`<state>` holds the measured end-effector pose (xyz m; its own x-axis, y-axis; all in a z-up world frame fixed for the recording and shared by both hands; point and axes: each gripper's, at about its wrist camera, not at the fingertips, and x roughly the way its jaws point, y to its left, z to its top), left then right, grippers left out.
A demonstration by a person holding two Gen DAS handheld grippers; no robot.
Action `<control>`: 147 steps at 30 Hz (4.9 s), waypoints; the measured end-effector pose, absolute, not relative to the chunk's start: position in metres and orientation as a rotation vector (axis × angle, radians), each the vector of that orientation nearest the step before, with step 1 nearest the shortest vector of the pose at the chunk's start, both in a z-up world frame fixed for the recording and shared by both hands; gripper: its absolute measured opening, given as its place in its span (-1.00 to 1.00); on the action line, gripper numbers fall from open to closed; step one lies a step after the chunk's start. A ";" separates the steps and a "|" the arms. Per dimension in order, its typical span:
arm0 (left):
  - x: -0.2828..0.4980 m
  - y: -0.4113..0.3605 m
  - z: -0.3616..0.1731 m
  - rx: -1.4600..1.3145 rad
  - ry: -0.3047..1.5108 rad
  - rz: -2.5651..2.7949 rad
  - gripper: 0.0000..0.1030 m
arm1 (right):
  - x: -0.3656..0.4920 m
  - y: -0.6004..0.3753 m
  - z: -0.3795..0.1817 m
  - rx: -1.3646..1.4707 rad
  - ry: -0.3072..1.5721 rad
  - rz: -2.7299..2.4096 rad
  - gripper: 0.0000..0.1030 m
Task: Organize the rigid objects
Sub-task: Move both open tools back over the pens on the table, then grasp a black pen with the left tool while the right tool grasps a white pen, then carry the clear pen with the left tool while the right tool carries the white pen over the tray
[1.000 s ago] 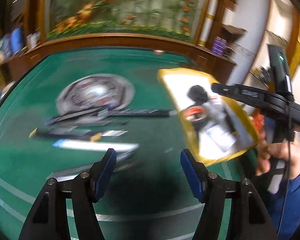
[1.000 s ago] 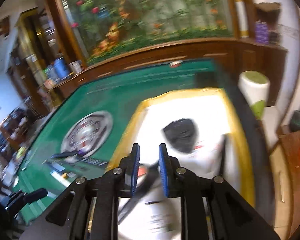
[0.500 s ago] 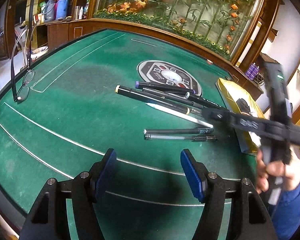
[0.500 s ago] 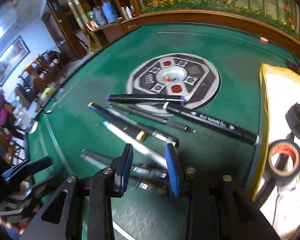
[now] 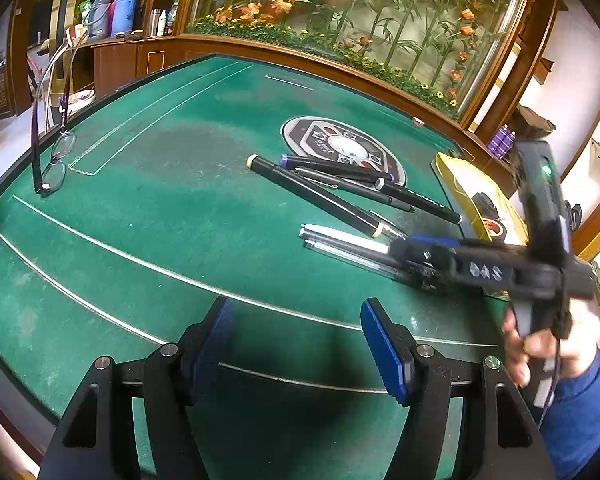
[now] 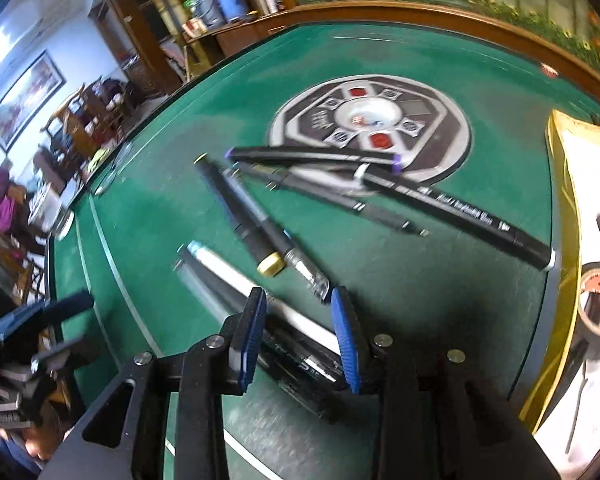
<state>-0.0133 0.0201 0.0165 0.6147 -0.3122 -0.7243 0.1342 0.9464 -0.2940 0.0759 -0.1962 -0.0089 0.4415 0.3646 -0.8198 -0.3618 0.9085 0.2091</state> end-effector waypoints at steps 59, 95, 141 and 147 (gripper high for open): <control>-0.017 -0.014 0.012 -0.134 0.972 -0.293 0.36 | 0.045 -0.164 -0.007 -0.149 1.015 0.482 -0.86; -0.002 -0.035 0.025 -0.041 0.927 -0.213 -0.82 | 0.042 -0.190 0.004 0.030 0.976 0.553 -0.86; 0.011 -0.096 0.086 -0.079 0.852 -0.392 -0.82 | 0.040 -0.293 0.061 0.263 0.774 0.442 -0.86; 0.028 -0.162 0.104 -0.055 0.827 -0.505 -0.83 | 0.051 -0.356 0.073 0.368 0.719 0.298 -0.86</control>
<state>0.0282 -0.1620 0.1039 0.5661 -0.4505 -0.6903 0.4082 0.8808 -0.2401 0.0508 -0.3555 0.0728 0.7156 0.3868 -0.5816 -0.1380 0.8946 0.4251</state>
